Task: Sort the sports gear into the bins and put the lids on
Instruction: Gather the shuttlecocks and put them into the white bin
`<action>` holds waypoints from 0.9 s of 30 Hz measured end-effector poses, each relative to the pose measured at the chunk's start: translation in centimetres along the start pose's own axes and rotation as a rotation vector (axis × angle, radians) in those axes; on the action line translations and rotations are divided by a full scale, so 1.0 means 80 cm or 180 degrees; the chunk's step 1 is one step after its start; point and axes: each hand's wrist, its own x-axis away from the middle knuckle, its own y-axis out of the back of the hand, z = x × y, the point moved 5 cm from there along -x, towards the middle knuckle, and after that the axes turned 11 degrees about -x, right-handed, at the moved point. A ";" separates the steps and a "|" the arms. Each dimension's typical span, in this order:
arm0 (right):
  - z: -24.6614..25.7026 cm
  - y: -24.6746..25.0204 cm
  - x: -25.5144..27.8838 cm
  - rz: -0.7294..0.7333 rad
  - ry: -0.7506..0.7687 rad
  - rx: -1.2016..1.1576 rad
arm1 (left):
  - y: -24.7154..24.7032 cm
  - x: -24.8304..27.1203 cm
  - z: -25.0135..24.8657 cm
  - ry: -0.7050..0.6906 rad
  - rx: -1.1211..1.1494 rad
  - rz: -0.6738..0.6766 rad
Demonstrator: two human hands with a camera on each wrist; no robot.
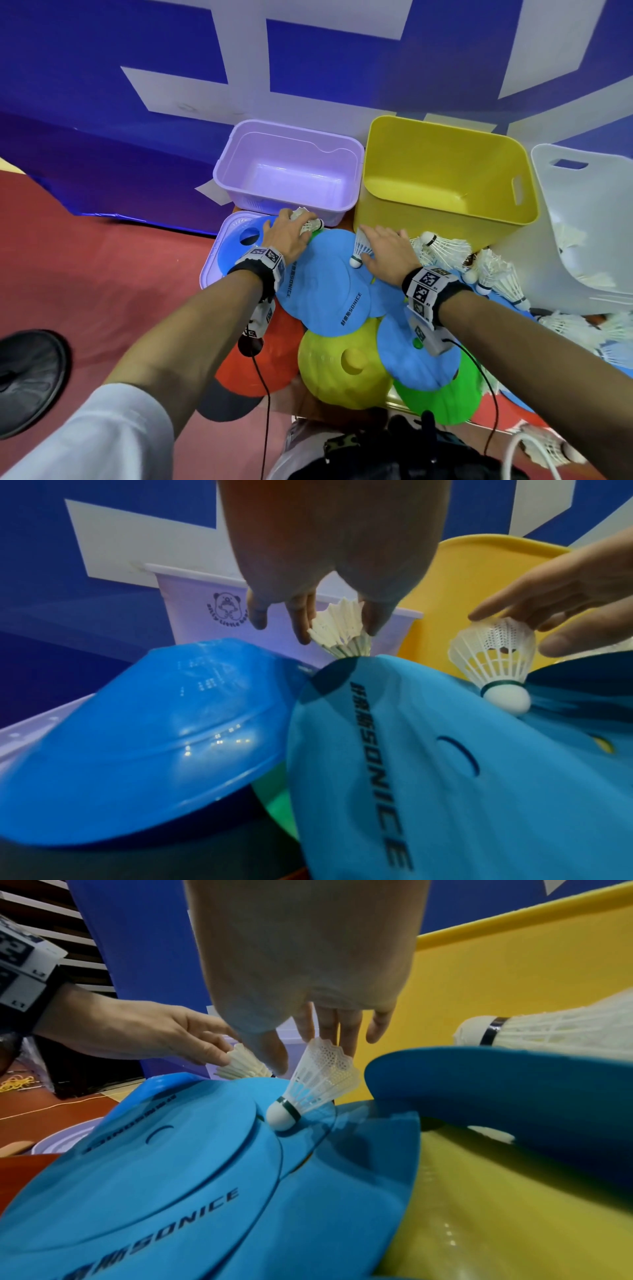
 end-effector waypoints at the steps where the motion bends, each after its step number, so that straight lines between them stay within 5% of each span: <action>1: 0.001 0.001 0.001 0.0010 0.0033 0.0013 | 0.003 0.004 -0.001 -0.0012 0.0007 -0.0049; 13: -0.002 0.009 0.025 0.0146 0.0155 -0.0135 | 0.023 0.064 -0.016 -0.0176 0.0497 -0.0399; 23: -0.004 0.006 0.037 -0.0209 0.0250 0.0092 | 0.001 0.093 -0.030 -0.0165 0.0690 0.0080; 27: 0.002 -0.005 0.040 -0.0015 0.0332 0.0121 | -0.006 0.096 -0.033 -0.0107 0.0692 0.0247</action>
